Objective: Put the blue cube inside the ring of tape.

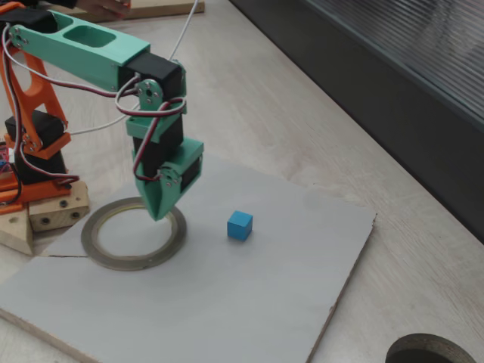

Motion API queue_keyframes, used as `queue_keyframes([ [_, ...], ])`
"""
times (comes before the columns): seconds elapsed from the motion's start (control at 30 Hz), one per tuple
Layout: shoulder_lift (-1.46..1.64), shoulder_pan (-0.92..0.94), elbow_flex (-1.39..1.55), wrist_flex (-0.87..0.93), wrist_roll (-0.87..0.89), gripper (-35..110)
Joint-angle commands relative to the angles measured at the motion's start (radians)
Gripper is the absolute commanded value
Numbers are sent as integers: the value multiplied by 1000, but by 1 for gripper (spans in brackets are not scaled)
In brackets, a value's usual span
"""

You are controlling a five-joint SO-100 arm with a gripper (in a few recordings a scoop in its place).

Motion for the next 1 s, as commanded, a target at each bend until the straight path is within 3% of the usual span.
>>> queue_keyframes([
  [0.0, -40, -12, -163, 12, 6, 2],
  [0.53, -463, -12, -749, 14, 0, 2],
  [0.97, -494, -8, -787, 12, 5, 3],
])
